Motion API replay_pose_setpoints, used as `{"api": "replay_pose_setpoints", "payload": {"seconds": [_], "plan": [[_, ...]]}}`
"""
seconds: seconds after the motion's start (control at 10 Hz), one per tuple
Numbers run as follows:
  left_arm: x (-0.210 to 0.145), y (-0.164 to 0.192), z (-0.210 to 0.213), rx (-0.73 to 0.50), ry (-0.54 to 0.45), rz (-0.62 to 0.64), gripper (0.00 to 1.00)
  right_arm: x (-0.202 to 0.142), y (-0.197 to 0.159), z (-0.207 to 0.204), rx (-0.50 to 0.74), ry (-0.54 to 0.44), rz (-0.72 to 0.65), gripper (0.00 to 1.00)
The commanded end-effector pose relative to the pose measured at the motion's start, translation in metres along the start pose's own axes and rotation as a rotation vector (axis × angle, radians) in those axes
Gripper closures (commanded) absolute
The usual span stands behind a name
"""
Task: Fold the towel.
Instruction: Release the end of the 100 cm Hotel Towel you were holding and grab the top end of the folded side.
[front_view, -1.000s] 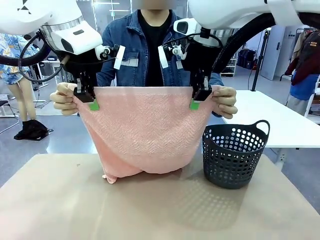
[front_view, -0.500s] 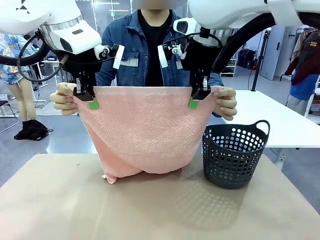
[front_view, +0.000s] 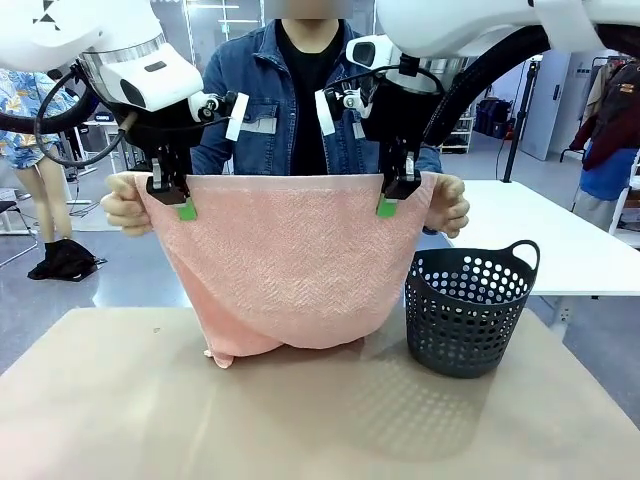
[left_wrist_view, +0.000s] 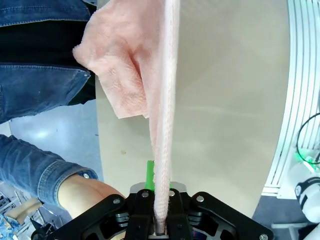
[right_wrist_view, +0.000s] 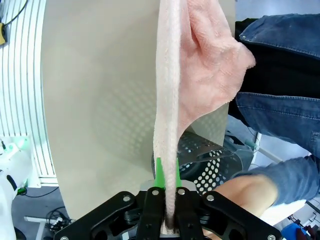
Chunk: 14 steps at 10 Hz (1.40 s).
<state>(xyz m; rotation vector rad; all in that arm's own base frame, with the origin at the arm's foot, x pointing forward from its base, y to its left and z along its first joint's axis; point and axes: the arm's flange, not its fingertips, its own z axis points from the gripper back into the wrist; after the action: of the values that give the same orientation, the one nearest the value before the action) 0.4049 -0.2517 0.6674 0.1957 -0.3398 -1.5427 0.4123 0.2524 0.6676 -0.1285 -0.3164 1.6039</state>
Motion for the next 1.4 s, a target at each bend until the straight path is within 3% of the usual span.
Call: {"api": "replay_pose_setpoints", "payload": {"seconds": [0.0, 1.3], "plan": [[0.0000, 0.0009, 0.0022, 0.003, -0.003, 0.001, 1.00, -0.0006, 0.0000, 0.0001, -0.002, 0.003, 0.000, 1.00], [0.0000, 0.0009, 0.0022, 0.003, -0.003, 0.001, 1.00, -0.0006, 0.0000, 0.0001, -0.002, 0.003, 0.000, 1.00]]}}
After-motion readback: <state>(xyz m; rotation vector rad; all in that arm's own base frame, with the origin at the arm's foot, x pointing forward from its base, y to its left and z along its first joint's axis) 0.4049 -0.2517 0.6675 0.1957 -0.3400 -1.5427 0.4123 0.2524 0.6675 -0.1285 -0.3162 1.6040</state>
